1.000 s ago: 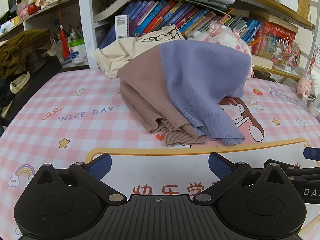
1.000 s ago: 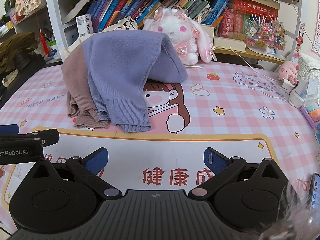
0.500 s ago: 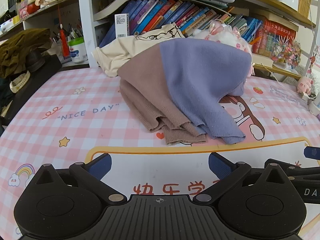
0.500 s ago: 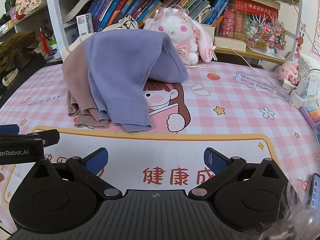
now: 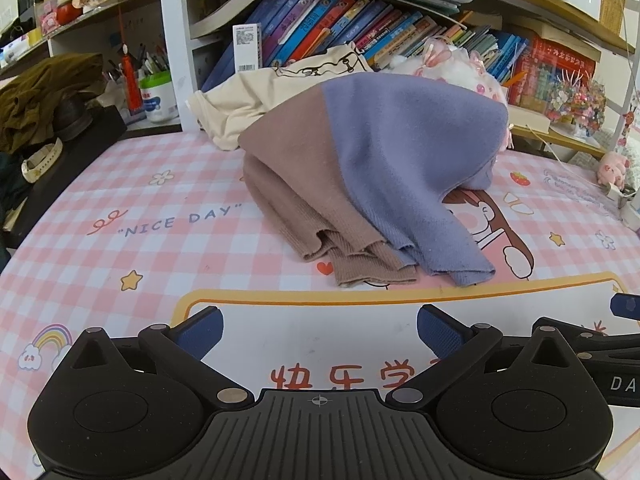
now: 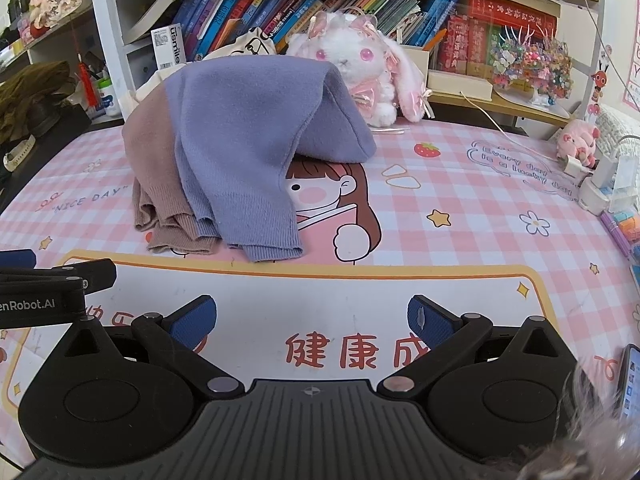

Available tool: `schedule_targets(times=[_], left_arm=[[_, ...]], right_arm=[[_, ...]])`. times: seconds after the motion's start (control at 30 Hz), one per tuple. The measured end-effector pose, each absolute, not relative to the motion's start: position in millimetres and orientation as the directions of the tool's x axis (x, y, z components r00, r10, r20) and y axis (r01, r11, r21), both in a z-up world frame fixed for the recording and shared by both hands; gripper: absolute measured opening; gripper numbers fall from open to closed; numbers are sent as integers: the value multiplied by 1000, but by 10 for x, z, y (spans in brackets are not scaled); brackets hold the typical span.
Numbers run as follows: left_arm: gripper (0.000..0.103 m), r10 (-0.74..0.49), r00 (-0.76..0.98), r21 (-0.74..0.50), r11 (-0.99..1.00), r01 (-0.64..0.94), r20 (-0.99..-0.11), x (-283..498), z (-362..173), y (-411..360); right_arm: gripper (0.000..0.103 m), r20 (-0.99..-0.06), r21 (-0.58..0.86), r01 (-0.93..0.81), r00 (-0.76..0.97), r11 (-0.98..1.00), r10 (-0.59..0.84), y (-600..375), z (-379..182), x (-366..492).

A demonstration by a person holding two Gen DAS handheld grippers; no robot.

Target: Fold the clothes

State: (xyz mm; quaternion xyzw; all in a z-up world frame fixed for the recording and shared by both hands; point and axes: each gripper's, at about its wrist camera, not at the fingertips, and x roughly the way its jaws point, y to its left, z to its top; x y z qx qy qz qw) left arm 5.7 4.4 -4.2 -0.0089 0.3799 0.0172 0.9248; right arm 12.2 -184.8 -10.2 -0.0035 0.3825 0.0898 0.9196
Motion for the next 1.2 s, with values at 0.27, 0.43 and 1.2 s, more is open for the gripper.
schedule_targets(times=[0.27,0.43,1.2], left_arm=[[103,23,706,2,1000,-30,-707,66,-48,30],[103,17,703,2,1000,-23,-711,72,-52,20],[103,49,715,-20,996,-88,-697,-28,-28,-189]], right_arm=[[103,-710,72,-166,684,983,168,-1854,-128,140],[103,-709,80,-166,684,983,173,-1866,-131,149],[103,-696,123,-247,668,961,261,-2083,-150,173]])
